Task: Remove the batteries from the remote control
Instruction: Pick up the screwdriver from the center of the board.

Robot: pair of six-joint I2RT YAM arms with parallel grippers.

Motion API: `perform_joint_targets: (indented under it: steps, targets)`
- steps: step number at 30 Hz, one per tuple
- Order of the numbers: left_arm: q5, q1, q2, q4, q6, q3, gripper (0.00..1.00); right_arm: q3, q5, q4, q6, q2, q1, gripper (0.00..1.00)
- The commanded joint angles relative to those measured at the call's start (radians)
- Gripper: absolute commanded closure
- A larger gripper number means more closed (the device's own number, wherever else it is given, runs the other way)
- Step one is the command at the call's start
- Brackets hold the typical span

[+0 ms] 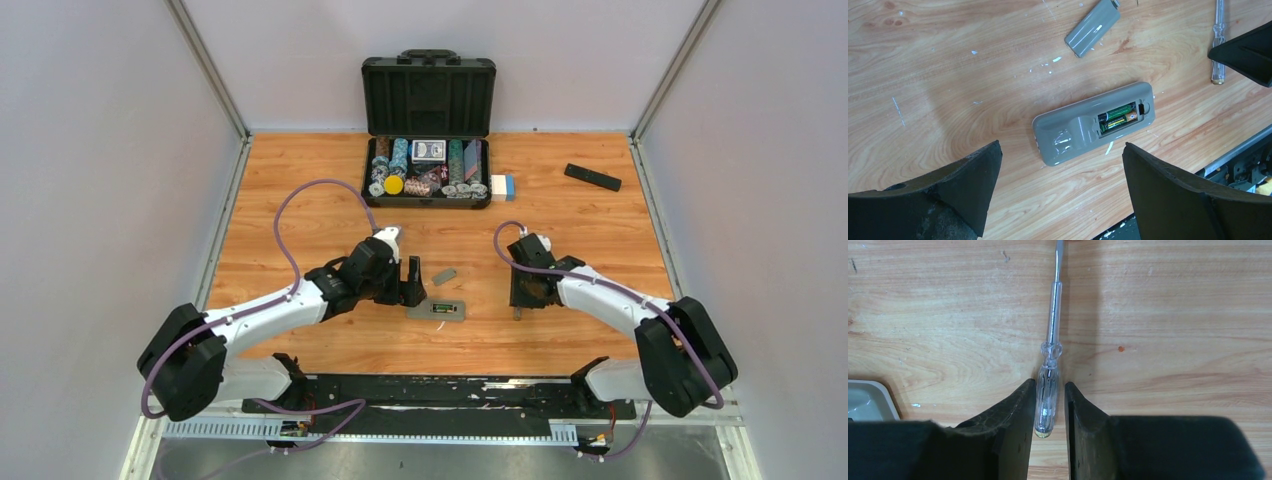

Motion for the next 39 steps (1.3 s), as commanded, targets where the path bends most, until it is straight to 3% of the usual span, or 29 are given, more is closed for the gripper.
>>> perform_joint_targets:
  steps: [1, 11, 14, 17, 20, 25, 32, 39]
  targets:
    - [-0.005, -0.007, 0.008, 0.016, 0.015, 0.023, 0.03, 0.000, 0.036, -0.019, 0.004, 0.050, 0.018, 0.72]
    - [-0.017, -0.007, -0.001, 0.020, 0.005, 0.020, 0.04, 0.022, 0.023, -0.005, 0.011, 0.095, 0.030, 0.76]
    - [-0.024, -0.007, -0.011, 0.023, 0.004, 0.017, 0.05, 0.014, 0.020, 0.002, 0.008, 0.093, 0.030, 0.84]
    - [-0.057, -0.007, -0.029, 0.004, -0.005, 0.017, 0.08, 0.013, 0.045, -0.001, 0.020, 0.034, 0.041, 1.00]
    - [-0.109, -0.007, -0.098, 0.022, -0.037, -0.019, 0.10, 0.007, 0.050, 0.035, 0.012, -0.121, 0.068, 1.00]
    - [-0.152, -0.007, -0.199, 0.051, -0.027, -0.045, 0.09, -0.013, -0.082, 0.155, -0.065, -0.331, 0.069, 1.00]
    - [-0.131, -0.007, -0.236, 0.029, 0.054, -0.002, 0.09, -0.014, -0.355, 0.268, -0.160, -0.414, 0.068, 1.00]
    - [0.081, 0.058, -0.300, 0.185, 0.082, -0.038, 0.07, -0.040, -0.593, 0.386, -0.180, -0.428, 0.069, 1.00]
